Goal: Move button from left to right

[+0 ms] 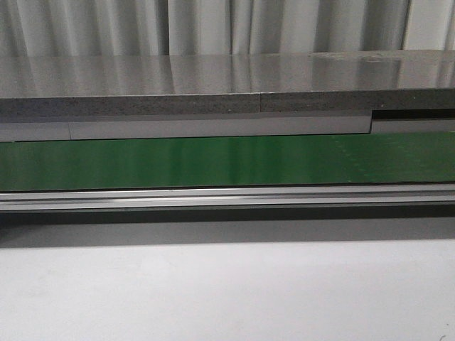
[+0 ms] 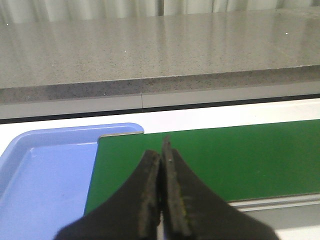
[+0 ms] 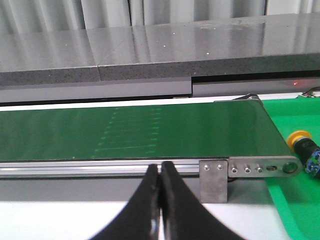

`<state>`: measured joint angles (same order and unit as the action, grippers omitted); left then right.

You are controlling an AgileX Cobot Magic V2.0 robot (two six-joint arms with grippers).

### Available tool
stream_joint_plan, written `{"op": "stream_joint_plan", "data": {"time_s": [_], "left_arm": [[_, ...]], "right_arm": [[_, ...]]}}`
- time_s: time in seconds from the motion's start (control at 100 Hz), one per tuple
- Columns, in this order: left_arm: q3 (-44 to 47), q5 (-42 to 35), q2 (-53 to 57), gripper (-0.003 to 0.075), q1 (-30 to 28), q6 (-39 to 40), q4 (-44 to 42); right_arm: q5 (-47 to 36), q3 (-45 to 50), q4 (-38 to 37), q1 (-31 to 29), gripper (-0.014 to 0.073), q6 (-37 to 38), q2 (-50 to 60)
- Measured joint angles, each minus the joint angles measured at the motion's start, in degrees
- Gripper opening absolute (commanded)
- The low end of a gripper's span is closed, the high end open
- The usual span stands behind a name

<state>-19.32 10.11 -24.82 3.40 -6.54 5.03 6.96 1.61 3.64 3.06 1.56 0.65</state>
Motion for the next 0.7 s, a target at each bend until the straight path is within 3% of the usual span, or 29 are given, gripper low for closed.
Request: {"op": "stream_joint_plan", "data": {"time_s": [0.7], "left_arm": [[0.27,-0.54,3.37,-0.0020,0.00,0.00,-1.70]], "right_arm": [[0.00,0.00,0.00,0.00,-0.0068,0.00,0.00]]}}
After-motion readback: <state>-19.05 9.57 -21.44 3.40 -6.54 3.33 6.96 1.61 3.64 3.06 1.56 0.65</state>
